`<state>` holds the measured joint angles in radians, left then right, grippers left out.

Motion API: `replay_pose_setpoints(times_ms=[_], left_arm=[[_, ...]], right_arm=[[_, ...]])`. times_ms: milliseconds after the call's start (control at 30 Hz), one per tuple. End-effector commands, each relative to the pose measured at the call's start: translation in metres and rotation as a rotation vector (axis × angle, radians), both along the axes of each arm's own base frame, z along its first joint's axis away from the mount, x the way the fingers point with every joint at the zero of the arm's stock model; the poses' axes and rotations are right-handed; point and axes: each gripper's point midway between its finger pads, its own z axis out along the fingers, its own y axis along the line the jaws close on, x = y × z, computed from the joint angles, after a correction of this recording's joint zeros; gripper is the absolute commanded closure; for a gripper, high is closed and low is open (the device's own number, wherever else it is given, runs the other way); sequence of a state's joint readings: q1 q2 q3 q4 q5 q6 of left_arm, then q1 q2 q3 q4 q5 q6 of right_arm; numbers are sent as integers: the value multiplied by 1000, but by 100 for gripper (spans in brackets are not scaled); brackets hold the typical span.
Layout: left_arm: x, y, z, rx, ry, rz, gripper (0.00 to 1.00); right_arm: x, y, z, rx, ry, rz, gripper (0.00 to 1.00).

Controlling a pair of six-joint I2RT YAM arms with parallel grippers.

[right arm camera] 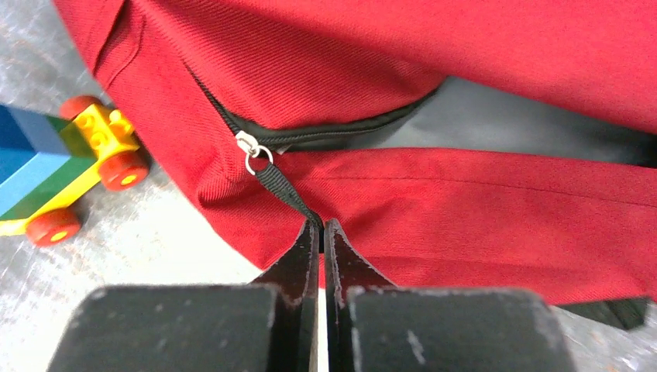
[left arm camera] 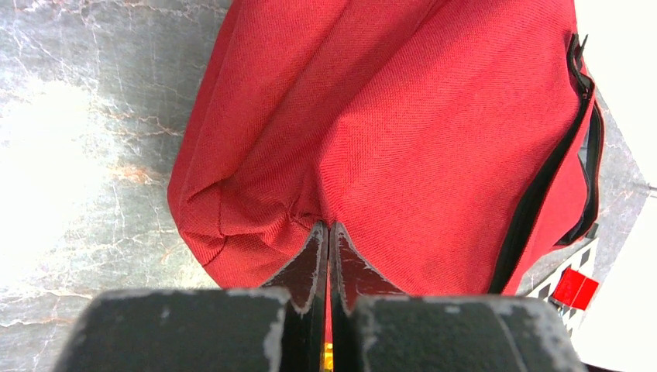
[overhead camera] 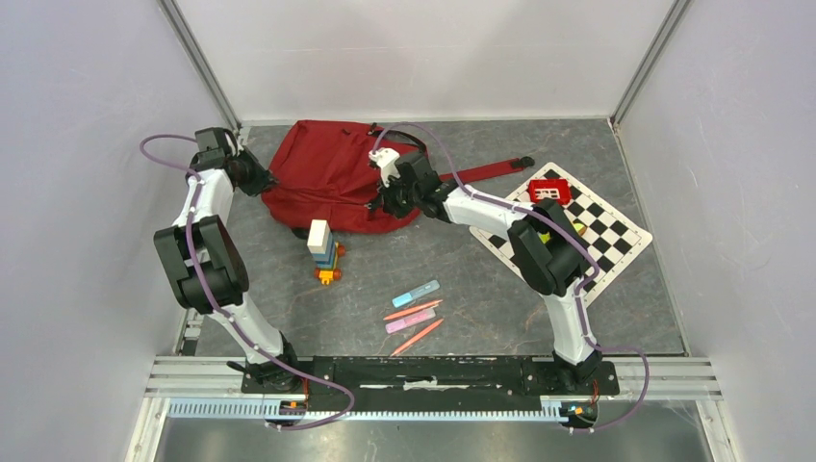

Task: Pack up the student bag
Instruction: Zip the student bag at the center of the board.

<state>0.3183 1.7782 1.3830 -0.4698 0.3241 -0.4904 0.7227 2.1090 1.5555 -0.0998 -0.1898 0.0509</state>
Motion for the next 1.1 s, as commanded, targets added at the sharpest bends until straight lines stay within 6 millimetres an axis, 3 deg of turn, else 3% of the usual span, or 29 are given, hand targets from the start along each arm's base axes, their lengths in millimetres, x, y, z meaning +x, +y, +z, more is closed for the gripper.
replay_pose_setpoints(times_ms=[0,200,333,467,567,667,867,1067], left_arm=[[40,31,34,97,-153,53,98],[62,38,40,117,-184,34,98],[77,37,45,133,-205,12,98],[80,34,54,132,-209,-6,97],[67,28,60,118,-201,-7,59],[43,18,60,101,-175,6,33],[-2,-8,35,27,-88,31,19],[-13,-42,7,-67,-33,16,15]], right_arm=[[32,-52,6,-201,-65,-211,100],[32,-64,3,-255,-61,-244,100],[24,-50,5,-205,-31,-166,100],[11,-21,17,-115,-33,-29,100],[9,-7,22,-104,-64,16,100],[7,6,27,-86,-77,60,100],[-1,22,36,-83,-116,125,100],[-10,26,40,-129,-160,156,100]])
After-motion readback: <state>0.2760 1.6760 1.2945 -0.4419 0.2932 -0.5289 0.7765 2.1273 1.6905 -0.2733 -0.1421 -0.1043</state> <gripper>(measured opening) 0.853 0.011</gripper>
